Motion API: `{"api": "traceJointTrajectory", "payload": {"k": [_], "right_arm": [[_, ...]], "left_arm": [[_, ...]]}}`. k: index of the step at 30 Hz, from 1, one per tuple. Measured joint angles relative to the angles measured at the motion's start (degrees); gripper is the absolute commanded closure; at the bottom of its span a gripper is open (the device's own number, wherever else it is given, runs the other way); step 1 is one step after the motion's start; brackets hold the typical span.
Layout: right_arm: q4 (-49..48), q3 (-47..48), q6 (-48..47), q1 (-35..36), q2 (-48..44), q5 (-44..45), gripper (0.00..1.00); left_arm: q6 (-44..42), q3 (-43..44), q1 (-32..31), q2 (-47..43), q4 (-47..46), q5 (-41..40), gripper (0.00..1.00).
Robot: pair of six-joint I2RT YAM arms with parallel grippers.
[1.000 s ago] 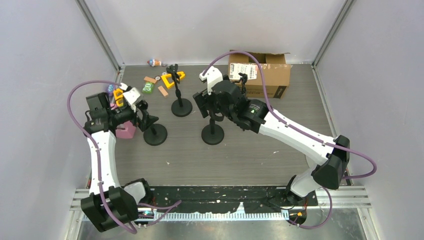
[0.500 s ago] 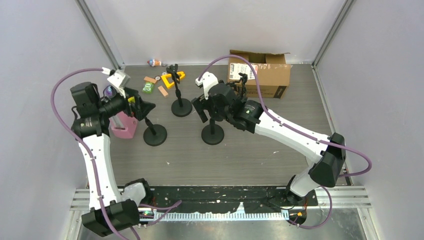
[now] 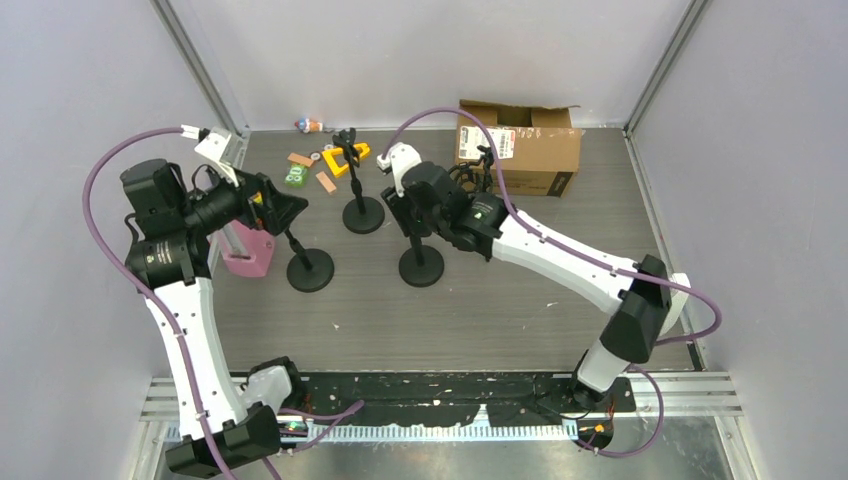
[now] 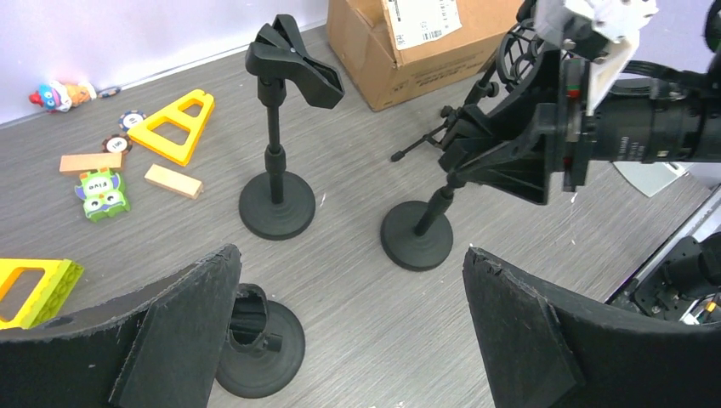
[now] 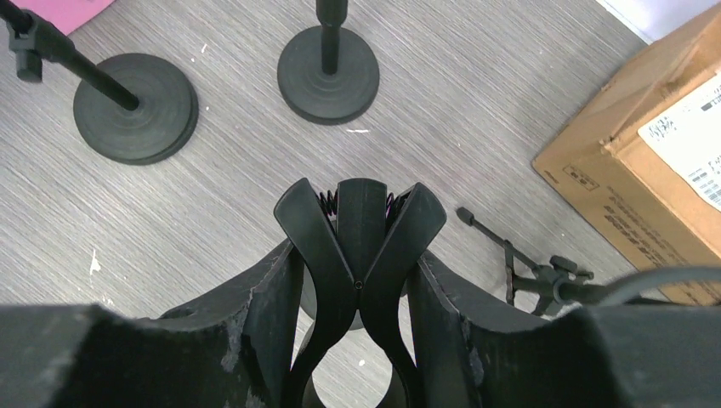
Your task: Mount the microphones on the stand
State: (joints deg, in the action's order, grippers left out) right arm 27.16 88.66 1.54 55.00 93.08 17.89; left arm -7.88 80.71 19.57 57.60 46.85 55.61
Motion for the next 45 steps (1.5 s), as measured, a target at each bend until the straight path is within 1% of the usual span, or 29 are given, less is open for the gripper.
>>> {"api": "traceJointTrajectory", "payload": {"k": [2, 9, 15, 19, 21, 23, 24, 25, 26, 27, 28, 30, 33, 35, 39, 43, 45], "right_arm": [[1.01, 3.1, 0.02, 0.02, 2.32, -0.22, 0.87], [1.73, 10.69, 0.79, 0.87, 7.5, -1.33, 0.89], [-0.37, 13.14, 2.19, 3.02, 9.73, -1.51, 0.88], [-2.32, 13.16, 3.04, 4.04, 11.56, -1.38, 0.85], [-3.39, 13.11, 3.37, 4.46, 12.7, -1.18, 0.82], [-5.01, 12.76, 3.58, 4.74, 13.33, -0.9, 0.71], [-5.42, 12.55, 3.56, 4.87, 13.33, -0.57, 0.54], [-6.16, 12.2, 3.58, 4.98, 13.33, -0.24, 0.45], [-6.84, 11.91, 3.58, 5.01, 13.33, -0.09, 0.33], [-7.1, 11.76, 3.61, 5.01, 13.33, 0.04, 0.28], [-7.61, 11.67, 3.8, 4.98, 13.33, 0.37, 0.19], [-8.55, 11.67, 3.78, 4.98, 13.31, 1.07, 0.09], [-8.63, 11.69, 3.32, 4.81, 12.94, 2.47, 0.02], [-7.08, 12.02, 3.13, 4.46, 12.17, 3.15, 0.01], [-1.97, 13.7, 2.97, 3.19, 8.5, 5.2, 0.0], [2.43, 13.84, 3.08, -0.02, 0.81, 9.03, 0.0], [3.63, 13.75, 3.08, -1.99, -3.13, 10.86, 0.03]], "left_arm": [[1.18, 0.33, 0.0, -0.28, -0.07, -0.44, 0.01], [3.5, 0.35, 0.0, -0.55, -0.15, -3.21, 0.0], [4.48, -0.48, 0.0, -1.29, -0.52, -4.72, 0.0], [4.5, -0.94, 0.0, -1.53, -1.01, -5.29, 0.0], [4.5, -1.55, 0.0, -1.62, -1.4, -5.62, 0.0], [4.48, -2.32, 0.0, -1.64, -1.84, -5.9, 0.0], [4.5, -2.73, 0.0, -1.62, -2.03, -6.1, 0.0], [4.48, -3.1, 0.0, -1.62, -2.16, -6.25, 0.0], [4.48, -3.34, 0.0, -1.62, -2.25, -6.38, 0.0], [4.46, -3.61, 0.0, -1.62, -2.4, -6.56, 0.0], [4.46, -3.82, 0.0, -1.62, -2.47, -6.67, 0.01], [4.42, -4.11, 0.0, -1.57, -2.47, -7.08, 0.01], [4.35, -4.13, 0.0, -1.25, -2.45, -7.76, 0.01], [4.22, -4.13, 0.0, -0.92, -2.4, -8.11, 0.01], [3.78, -4.09, 0.0, -0.46, -2.23, -8.63, 0.0], [2.97, -3.61, 0.0, -0.44, -2.03, -9.11, 0.0], [2.93, -3.23, 0.0, -0.44, -1.97, -9.11, 0.0]]}}
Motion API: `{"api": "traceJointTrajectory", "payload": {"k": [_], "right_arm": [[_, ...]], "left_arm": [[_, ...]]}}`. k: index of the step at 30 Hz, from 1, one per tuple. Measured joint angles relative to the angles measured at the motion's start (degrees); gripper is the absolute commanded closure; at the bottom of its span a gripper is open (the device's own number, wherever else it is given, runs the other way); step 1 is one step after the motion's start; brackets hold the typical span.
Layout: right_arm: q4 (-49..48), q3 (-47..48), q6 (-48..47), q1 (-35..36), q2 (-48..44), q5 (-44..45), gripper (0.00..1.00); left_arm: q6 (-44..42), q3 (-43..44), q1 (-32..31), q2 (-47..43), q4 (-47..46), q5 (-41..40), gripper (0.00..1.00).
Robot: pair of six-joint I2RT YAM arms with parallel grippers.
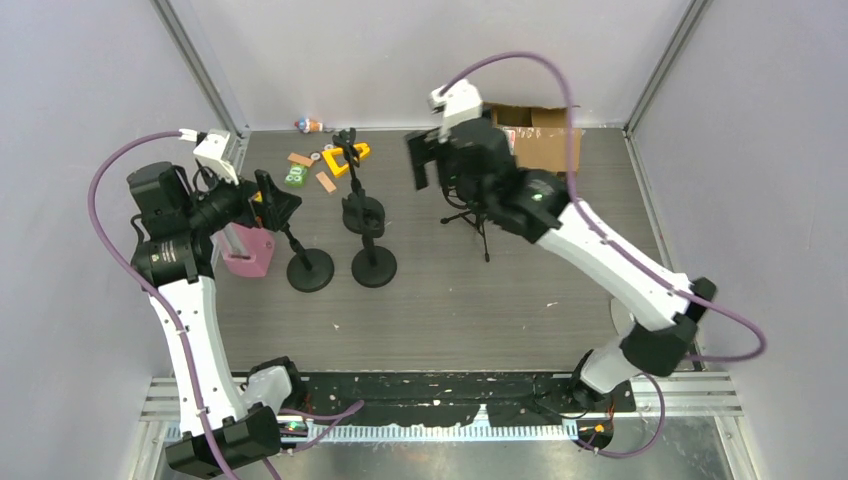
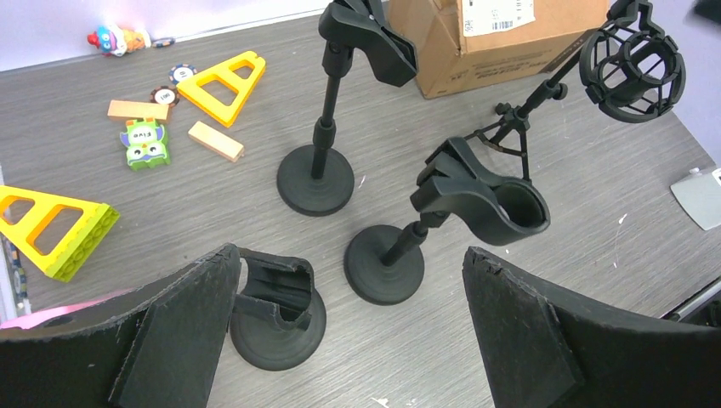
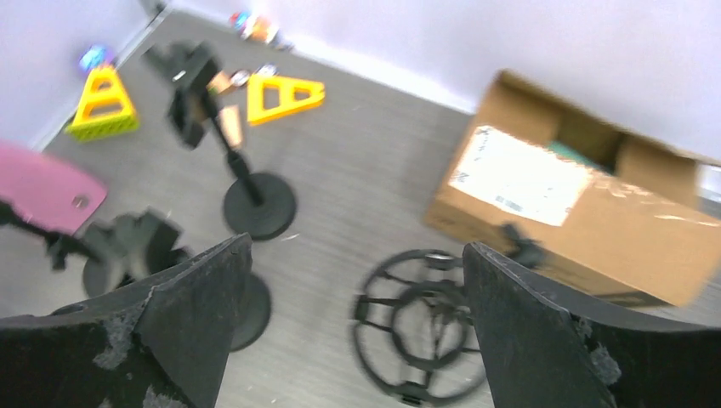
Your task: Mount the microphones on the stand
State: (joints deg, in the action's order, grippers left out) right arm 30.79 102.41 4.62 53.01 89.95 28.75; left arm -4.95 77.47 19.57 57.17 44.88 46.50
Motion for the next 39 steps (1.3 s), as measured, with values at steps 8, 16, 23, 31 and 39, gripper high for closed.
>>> {"api": "traceJointTrajectory", "payload": {"k": [8, 16, 23, 31, 39], "right_arm": [[3.08, -0.07, 0.31, -10.71, -5.92, 2.8, 0.04], [6.78, -2.4, 2.34, -14.47, 1.53, 0.46, 0.04], [6.4, -2.67, 5.16, -16.11, 4.37, -0.96, 0.29], [6.51, -2.4, 6.67, -17.62, 4.96, -2.27, 0.85], [8.44, 6.29, 7.63, -17.7, 11.58, -7.5, 0.94]], "left_arm": [[0.0, 0.46, 0.0, 0.0, 0.0, 0.59, 0.0], [0.04, 0.46, 0.0, 0.0, -0.02, 1.79, 0.0], [0.04, 0.24, 0.0, -0.35, -0.09, 2.6, 0.0], [0.0, -0.81, 0.0, -1.68, -0.17, 2.62, 0.0], [0.02, -2.03, 0.0, -1.77, -0.35, 2.62, 0.0]]}}
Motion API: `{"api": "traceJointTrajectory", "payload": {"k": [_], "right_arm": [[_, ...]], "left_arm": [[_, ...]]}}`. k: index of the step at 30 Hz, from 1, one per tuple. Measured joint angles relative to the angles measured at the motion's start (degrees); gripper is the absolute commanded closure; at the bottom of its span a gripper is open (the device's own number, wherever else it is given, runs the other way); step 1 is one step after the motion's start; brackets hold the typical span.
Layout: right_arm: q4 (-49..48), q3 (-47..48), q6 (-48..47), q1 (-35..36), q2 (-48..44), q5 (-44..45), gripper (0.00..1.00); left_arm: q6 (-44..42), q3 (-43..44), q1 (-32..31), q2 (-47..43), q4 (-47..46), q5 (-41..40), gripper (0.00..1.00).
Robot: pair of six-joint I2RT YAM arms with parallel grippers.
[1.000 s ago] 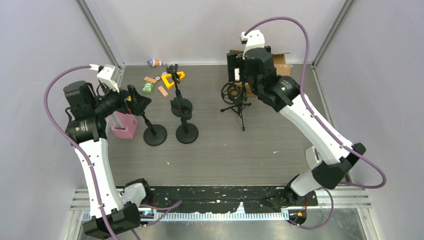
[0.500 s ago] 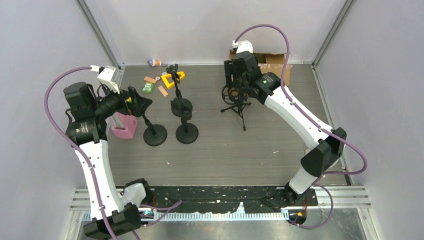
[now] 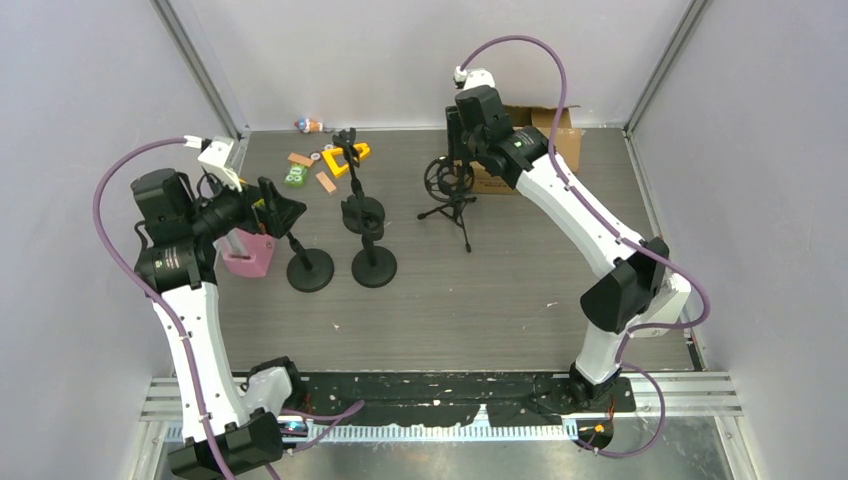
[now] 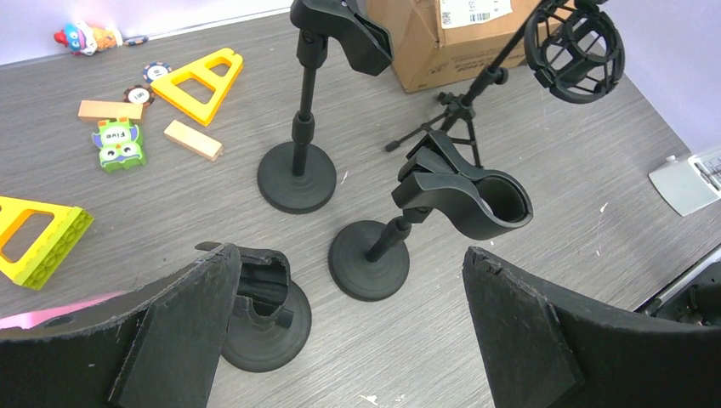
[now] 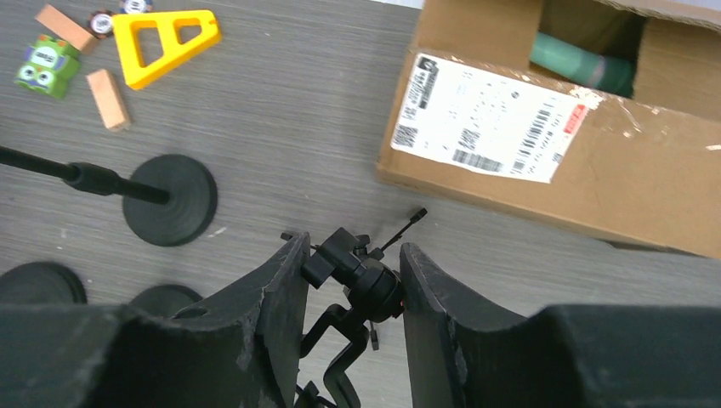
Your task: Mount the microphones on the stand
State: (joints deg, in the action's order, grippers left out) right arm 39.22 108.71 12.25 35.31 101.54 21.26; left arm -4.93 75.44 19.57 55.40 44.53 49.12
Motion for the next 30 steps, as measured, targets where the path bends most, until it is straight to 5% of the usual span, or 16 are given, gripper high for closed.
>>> {"api": "traceJointTrajectory", "payload": {"k": [11, 30], "right_arm": [[0.09, 17.18, 1.77, 1.09, 13.11, -9.05, 0.94], [4.13, 28.33, -2.03, 1.7, 20.15, -5.22, 0.9]], "left_arm": [[0.04, -0.79, 0.0, -0.09, -0.17, -0.04, 0.01], [0.44, -1.75, 0.0, -0.07, -1.14, -0.04, 0.0]]}}
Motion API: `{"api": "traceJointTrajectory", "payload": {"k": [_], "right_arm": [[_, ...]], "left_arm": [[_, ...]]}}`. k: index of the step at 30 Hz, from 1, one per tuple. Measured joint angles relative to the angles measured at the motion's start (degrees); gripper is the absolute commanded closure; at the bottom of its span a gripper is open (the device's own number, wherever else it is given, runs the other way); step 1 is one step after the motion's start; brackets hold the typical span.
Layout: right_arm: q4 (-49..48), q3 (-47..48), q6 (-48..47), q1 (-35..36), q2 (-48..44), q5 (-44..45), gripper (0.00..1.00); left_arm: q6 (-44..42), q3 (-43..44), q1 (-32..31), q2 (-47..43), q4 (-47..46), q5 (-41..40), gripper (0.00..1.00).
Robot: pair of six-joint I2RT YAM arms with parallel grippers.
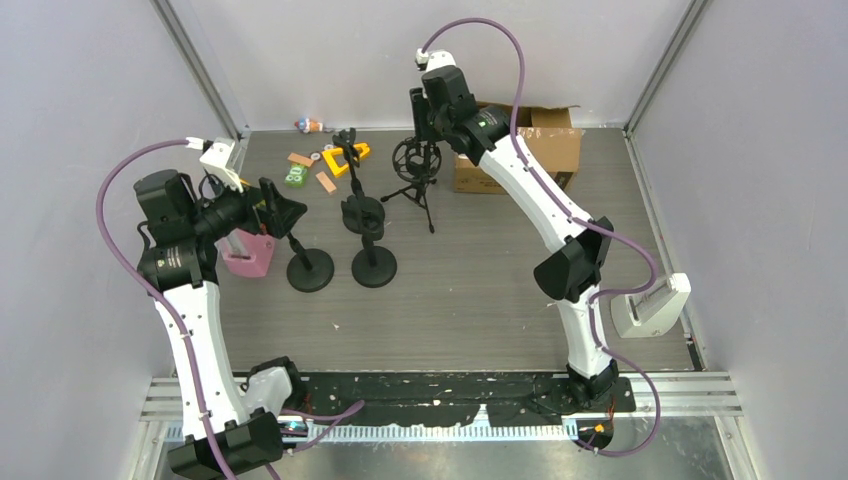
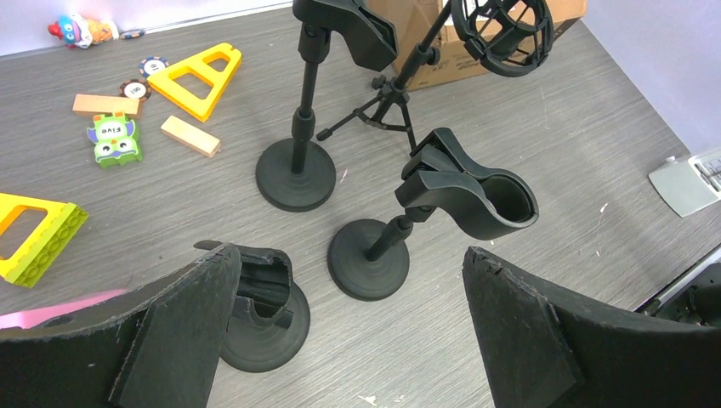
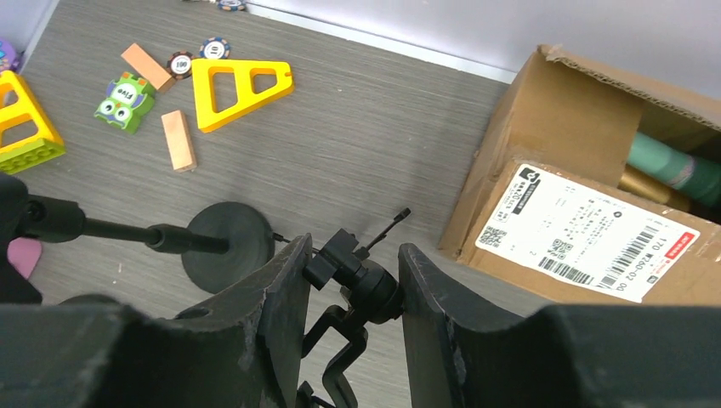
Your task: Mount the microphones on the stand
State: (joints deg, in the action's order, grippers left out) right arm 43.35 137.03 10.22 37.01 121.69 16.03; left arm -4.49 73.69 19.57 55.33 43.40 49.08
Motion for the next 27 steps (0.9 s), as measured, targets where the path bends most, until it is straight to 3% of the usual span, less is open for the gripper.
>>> {"api": "traceJointTrajectory", "payload": {"k": [6, 9, 14, 18, 27], "right_arm": [[0.46, 2.6, -1.38, -0.26, 1.81, 1.42, 0.78], [0.5, 3.17, -1.57, -0.31, 2.23, 1.27, 0.49], [-0.09, 4.15, -2.43, -0.33, 2.71, 0.44, 0.23], [-0.46, 4.31, -2.51, -0.31, 2.73, -0.76, 0.15], [-1.07, 6.45, -2.47, -0.24, 2.64, -1.31, 0.05]], "left_arm": [[0.02, -0.15, 0.0, -0.02, -0.31, 0.02, 0.0], [0.02, -0.24, 0.0, -0.02, -0.31, 0.02, 0.0], [0.09, -0.46, 0.0, -0.02, -0.35, 0.02, 0.0], [0.22, -0.5, 0.0, -0.02, -0.37, 0.02, 0.0], [0.74, -0.52, 0.0, -0.31, -0.35, 0.0, 0.0]]}}
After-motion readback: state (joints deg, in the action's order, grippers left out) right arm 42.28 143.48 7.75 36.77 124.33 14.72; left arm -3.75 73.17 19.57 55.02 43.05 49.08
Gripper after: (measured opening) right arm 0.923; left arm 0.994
